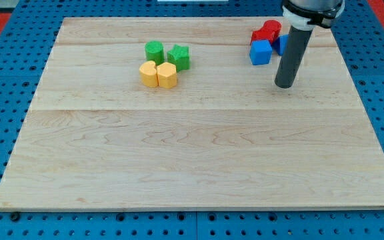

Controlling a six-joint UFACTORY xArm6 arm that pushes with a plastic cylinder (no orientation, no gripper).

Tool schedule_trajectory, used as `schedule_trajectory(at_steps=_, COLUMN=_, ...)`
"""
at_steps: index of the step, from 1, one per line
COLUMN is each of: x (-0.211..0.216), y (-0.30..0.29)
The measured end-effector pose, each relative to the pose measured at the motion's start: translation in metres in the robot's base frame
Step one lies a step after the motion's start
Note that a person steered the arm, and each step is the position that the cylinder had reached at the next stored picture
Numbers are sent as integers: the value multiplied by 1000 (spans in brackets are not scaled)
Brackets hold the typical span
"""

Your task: Keep the green circle at the top center of the board

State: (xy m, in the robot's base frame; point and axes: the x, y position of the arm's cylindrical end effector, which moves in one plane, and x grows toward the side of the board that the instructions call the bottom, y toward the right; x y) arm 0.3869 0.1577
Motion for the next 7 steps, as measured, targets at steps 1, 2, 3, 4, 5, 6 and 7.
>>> schedule_trajectory(at_steps=1, x=-9, y=-21)
schedule_trajectory(at_steps=2, x=-21, y=-50)
schedule_trajectory(at_steps=3, x=-21, y=-50)
schedule_trajectory(at_steps=4, x=-18, y=-50)
schedule_trajectory(at_steps=5, x=-27, y=-66)
schedule_trajectory(at_steps=6, x=-42, y=-95)
schedule_trajectory(at_steps=7, x=-57, y=-95)
